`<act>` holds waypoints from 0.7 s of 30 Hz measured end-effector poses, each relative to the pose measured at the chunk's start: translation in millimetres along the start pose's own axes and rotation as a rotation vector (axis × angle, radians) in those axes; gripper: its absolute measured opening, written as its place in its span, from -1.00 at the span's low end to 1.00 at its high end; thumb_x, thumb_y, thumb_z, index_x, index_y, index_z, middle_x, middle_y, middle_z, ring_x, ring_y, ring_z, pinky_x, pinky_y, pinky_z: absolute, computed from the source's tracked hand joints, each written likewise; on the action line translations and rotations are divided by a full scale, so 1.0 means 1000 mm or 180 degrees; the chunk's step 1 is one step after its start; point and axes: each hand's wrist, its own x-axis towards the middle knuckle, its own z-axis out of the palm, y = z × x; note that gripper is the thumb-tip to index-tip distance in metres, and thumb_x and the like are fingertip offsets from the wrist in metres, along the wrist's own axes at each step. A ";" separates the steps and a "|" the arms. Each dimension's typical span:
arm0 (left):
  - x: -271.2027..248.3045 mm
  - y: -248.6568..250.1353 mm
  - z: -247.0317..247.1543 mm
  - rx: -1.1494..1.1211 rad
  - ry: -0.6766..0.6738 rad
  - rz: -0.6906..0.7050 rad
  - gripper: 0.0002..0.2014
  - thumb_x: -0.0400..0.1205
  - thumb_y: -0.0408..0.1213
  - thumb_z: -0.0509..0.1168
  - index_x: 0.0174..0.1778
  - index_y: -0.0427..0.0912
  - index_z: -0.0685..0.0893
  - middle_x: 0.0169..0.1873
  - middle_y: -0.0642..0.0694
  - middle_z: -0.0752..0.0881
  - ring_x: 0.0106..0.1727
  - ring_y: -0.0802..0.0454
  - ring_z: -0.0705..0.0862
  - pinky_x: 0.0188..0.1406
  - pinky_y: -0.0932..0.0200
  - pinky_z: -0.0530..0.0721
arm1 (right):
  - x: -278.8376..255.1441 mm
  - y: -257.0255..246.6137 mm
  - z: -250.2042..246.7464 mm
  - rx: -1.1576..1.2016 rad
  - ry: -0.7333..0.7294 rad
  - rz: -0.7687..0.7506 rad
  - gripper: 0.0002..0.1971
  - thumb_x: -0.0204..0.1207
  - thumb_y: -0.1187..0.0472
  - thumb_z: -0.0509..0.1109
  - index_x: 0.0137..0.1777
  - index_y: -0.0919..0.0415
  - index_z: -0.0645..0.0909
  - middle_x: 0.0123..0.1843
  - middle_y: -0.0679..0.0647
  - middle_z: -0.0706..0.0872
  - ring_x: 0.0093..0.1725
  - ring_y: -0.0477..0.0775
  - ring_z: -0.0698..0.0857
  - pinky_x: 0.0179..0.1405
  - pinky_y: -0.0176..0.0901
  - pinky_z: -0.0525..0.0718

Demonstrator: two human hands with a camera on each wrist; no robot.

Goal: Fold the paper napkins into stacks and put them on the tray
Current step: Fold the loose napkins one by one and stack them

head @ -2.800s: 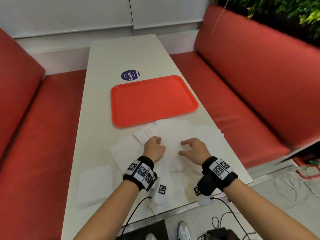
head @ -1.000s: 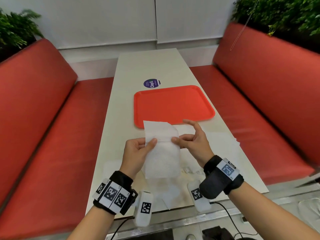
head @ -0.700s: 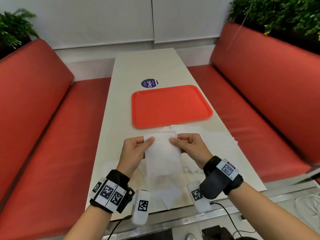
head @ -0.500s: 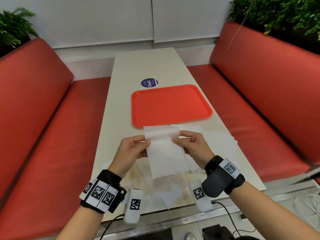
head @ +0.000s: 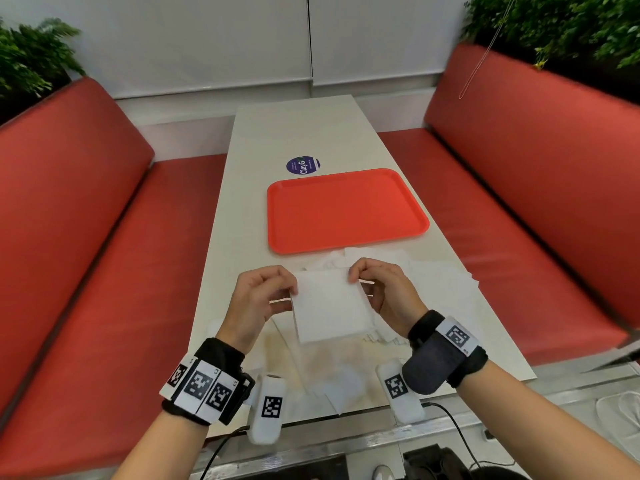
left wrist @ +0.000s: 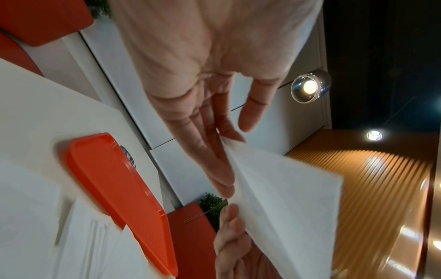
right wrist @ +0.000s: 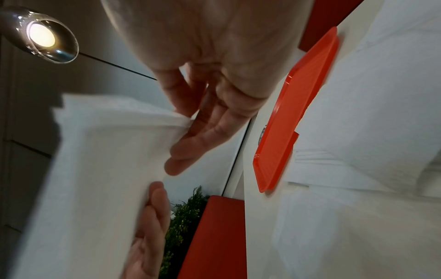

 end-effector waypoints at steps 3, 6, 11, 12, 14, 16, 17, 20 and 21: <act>0.000 -0.002 0.000 0.0451 0.0131 0.0261 -0.73 0.37 -0.43 0.45 -0.54 -0.19 0.49 -0.51 -0.12 0.46 -0.41 0.00 0.51 -0.28 0.11 0.65 | 0.001 0.000 0.000 0.0023 -0.0097 -0.0006 -0.78 0.60 0.37 0.27 -0.29 0.22 0.53 -0.37 -0.04 0.56 -0.39 0.00 0.52 -0.50 -0.35 0.48; 0.001 -0.002 -0.002 0.0654 0.0033 0.0341 -0.54 0.38 -0.56 0.48 -0.50 -0.11 0.31 -0.53 -0.07 0.31 -0.47 0.05 0.32 -0.34 0.19 0.49 | 0.002 0.002 0.000 -0.0344 -0.0048 -0.0244 -0.72 0.52 0.36 0.49 -0.20 0.15 0.40 -0.38 -0.10 0.58 -0.28 0.02 0.57 -0.29 -0.23 0.53; -0.001 -0.001 0.007 0.1069 -0.0247 0.0298 -0.59 0.46 -0.66 0.40 -0.29 -0.18 0.30 -0.55 0.09 0.47 -0.53 0.17 0.46 -0.41 0.37 0.50 | 0.004 -0.002 0.004 -0.0925 -0.0237 -0.0502 -0.72 0.40 0.18 0.63 0.05 0.25 0.72 -0.15 0.08 0.82 -0.16 -0.04 0.71 0.00 -0.20 0.61; -0.001 -0.001 0.011 0.1094 -0.0290 0.0261 -0.61 0.48 -0.69 0.37 -0.22 -0.21 0.30 -0.58 0.13 0.53 -0.55 0.23 0.51 -0.43 0.41 0.51 | 0.003 -0.001 0.007 -0.1061 -0.0317 -0.0542 -0.77 0.40 0.19 0.62 0.00 0.27 0.78 -0.16 0.07 0.83 -0.17 -0.08 0.73 -0.04 -0.24 0.62; -0.003 0.001 0.016 0.1137 -0.0323 0.0280 -0.64 0.50 -0.69 0.32 -0.11 -0.23 0.31 -0.59 0.14 0.62 -0.54 0.25 0.59 -0.45 0.41 0.52 | 0.002 0.001 0.011 -0.1168 -0.0361 -0.0570 -0.83 0.41 0.21 0.62 -0.08 0.32 0.82 -0.16 0.11 0.85 -0.17 -0.08 0.76 -0.09 -0.25 0.64; -0.004 0.002 0.018 0.1105 -0.0244 0.0356 -0.67 0.52 -0.64 0.33 -0.04 -0.22 0.35 -0.58 0.11 0.67 -0.53 0.21 0.62 -0.45 0.39 0.52 | 0.003 0.003 0.011 -0.1127 -0.0241 -0.0608 -0.83 0.38 0.22 0.64 -0.13 0.32 0.83 -0.18 0.17 0.86 -0.18 -0.03 0.76 -0.09 -0.18 0.65; -0.005 0.002 0.019 0.1079 -0.0154 0.0393 -0.69 0.54 -0.58 0.38 -0.02 -0.20 0.41 -0.55 0.09 0.69 -0.52 0.19 0.63 -0.45 0.37 0.53 | 0.003 0.004 0.012 -0.1091 -0.0161 -0.0631 -0.83 0.37 0.22 0.65 -0.14 0.32 0.83 -0.19 0.18 0.86 -0.18 0.00 0.76 -0.08 -0.13 0.65; -0.003 0.002 0.023 0.1178 0.0159 0.0556 -0.86 0.54 -0.34 0.51 -0.08 -0.22 0.67 -0.49 0.03 0.74 -0.47 0.18 0.69 -0.37 0.36 0.58 | 0.003 0.004 0.015 -0.1019 -0.0026 -0.0688 -0.81 0.35 0.20 0.65 -0.16 0.34 0.83 -0.20 0.22 0.85 -0.17 0.11 0.79 -0.06 -0.08 0.70; -0.002 0.000 0.024 0.1230 0.0232 0.0617 -0.92 0.54 -0.33 0.51 -0.16 -0.21 0.74 -0.45 0.02 0.77 -0.40 0.18 0.75 -0.31 0.35 0.63 | 0.003 0.004 0.016 -0.1018 -0.0013 -0.0690 -0.81 0.35 0.20 0.66 -0.16 0.34 0.83 -0.20 0.21 0.85 -0.15 0.14 0.80 -0.06 -0.09 0.71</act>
